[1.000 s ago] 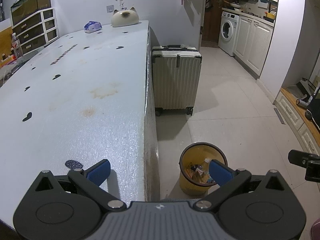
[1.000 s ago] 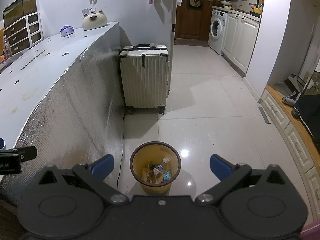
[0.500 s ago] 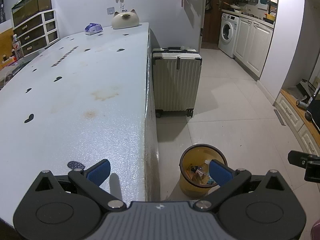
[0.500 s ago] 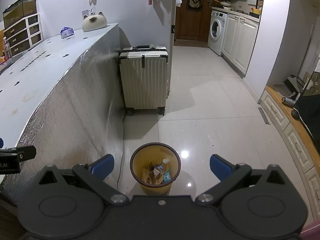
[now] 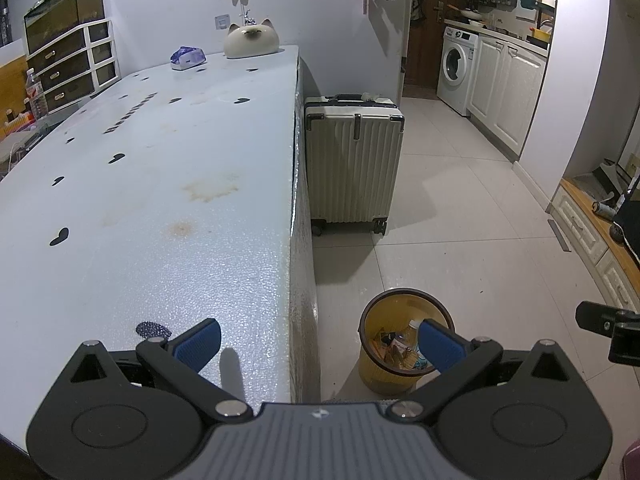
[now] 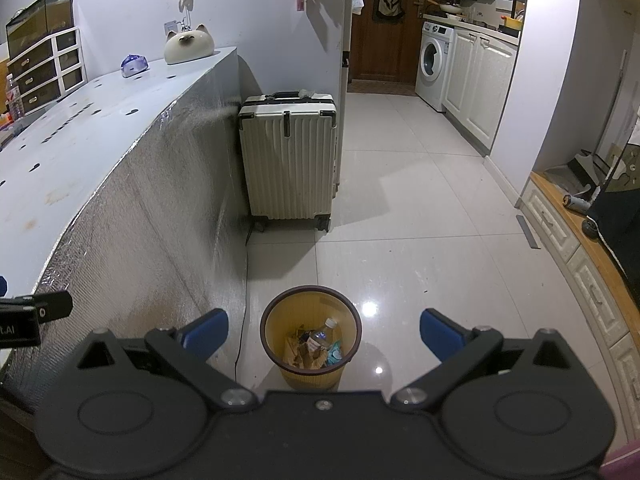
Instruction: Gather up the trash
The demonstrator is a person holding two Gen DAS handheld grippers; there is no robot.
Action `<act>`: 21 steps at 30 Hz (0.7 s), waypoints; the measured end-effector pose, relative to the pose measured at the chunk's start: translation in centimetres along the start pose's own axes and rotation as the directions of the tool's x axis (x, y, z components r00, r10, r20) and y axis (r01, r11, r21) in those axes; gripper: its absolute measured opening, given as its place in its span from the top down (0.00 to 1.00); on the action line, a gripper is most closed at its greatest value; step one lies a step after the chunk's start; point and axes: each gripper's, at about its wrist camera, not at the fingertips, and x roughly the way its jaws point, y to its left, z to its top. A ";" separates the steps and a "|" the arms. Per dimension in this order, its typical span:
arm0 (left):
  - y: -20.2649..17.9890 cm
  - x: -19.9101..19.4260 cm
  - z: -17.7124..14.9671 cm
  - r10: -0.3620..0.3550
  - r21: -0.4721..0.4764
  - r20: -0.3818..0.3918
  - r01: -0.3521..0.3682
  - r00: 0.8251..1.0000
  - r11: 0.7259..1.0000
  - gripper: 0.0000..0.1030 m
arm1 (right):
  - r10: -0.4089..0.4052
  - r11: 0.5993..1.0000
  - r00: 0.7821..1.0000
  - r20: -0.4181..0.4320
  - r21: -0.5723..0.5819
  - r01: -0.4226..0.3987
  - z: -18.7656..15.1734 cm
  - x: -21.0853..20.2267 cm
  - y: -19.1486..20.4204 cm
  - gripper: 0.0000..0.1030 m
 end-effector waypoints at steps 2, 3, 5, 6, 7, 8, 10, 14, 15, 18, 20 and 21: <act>0.0 0.0 0.0 0.001 0.001 0.000 -0.001 1.000 1.000 0.00 | 0.000 1.000 1.000 0.000 0.000 0.000 0.1 -0.1 0.0 0.00; 0.0 0.0 0.0 0.001 0.001 0.000 -0.001 1.000 1.000 0.00 | 0.000 1.000 1.000 0.000 0.000 0.000 0.1 -0.1 0.0 0.00; 0.0 0.0 0.0 0.000 0.001 0.000 0.000 1.000 1.000 0.00 | 0.000 1.000 1.000 0.000 0.000 0.000 0.1 -0.1 0.0 0.00; 0.0 0.0 0.0 -0.001 0.002 0.001 0.001 1.000 1.000 0.00 | 0.000 1.000 1.000 0.001 0.001 0.000 0.0 -0.1 0.0 0.00; -0.1 -0.1 0.1 0.001 0.001 0.001 -0.001 1.000 1.000 0.00 | 0.000 1.000 1.000 0.001 0.001 0.000 0.1 -0.1 0.0 0.00; 0.0 -0.1 0.1 0.001 0.001 0.001 -0.001 1.000 1.000 0.00 | 0.001 1.000 1.000 0.001 0.001 -0.001 0.1 -0.1 0.0 0.00; 0.0 -0.1 0.2 0.001 -0.001 0.001 -0.001 1.000 1.000 0.00 | 0.002 1.000 1.000 0.000 0.001 -0.002 0.2 -0.2 0.0 0.00; 0.0 -0.1 0.2 0.002 -0.001 0.001 -0.002 1.000 1.000 0.00 | 0.001 1.000 1.000 0.000 0.004 -0.001 0.4 -0.3 0.0 0.00; 0.0 -0.1 0.2 0.001 -0.001 0.001 -0.001 1.000 1.000 0.00 | 0.001 1.000 1.000 0.000 0.003 -0.001 0.4 -0.3 0.0 0.00; 0.0 -0.2 0.2 0.001 -0.001 0.002 -0.001 1.000 1.000 0.00 | 0.002 1.000 1.000 0.000 0.003 -0.002 0.4 -0.3 -0.1 0.00; 0.0 -0.2 0.2 0.002 -0.002 0.002 -0.002 1.000 1.000 0.00 | 0.001 1.000 1.000 0.000 0.004 -0.001 0.3 -0.3 0.0 0.00; 0.0 -0.2 0.2 0.000 -0.002 0.002 0.000 1.000 1.000 0.00 | 0.001 1.000 1.000 0.000 0.004 -0.001 0.4 -0.3 0.0 0.00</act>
